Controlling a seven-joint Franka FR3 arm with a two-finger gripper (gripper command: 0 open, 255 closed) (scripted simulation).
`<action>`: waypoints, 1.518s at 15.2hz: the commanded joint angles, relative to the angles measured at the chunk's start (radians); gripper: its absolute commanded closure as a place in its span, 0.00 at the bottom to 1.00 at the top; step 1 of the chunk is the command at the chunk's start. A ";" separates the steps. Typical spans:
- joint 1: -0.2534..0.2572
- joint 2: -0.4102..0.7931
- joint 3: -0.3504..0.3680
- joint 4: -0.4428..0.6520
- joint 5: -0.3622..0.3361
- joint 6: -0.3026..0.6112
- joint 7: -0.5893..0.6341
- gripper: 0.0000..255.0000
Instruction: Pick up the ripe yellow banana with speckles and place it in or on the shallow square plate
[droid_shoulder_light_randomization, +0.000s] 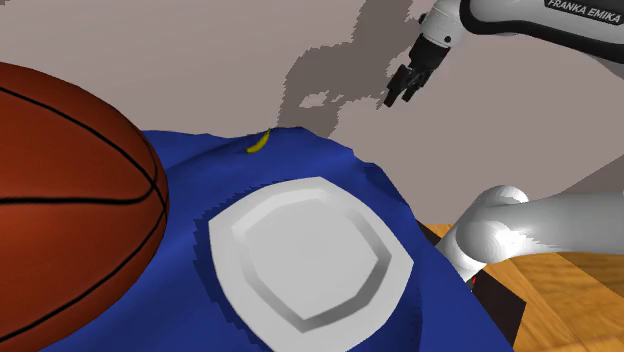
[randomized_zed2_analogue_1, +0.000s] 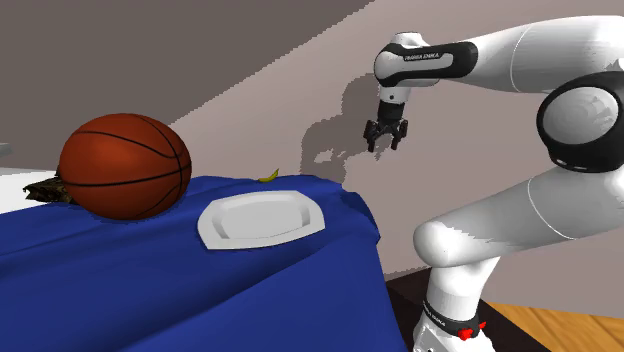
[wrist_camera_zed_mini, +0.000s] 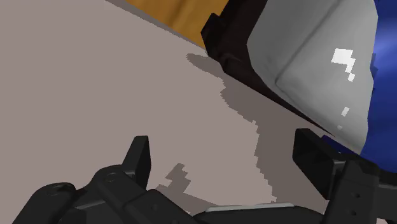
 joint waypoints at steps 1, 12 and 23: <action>0.000 0.000 0.000 0.000 0.000 0.000 0.000 0.00; -0.069 -0.067 0.387 -0.034 0.169 0.003 0.644 0.00; -0.292 0.165 0.830 0.237 0.233 0.010 1.299 0.00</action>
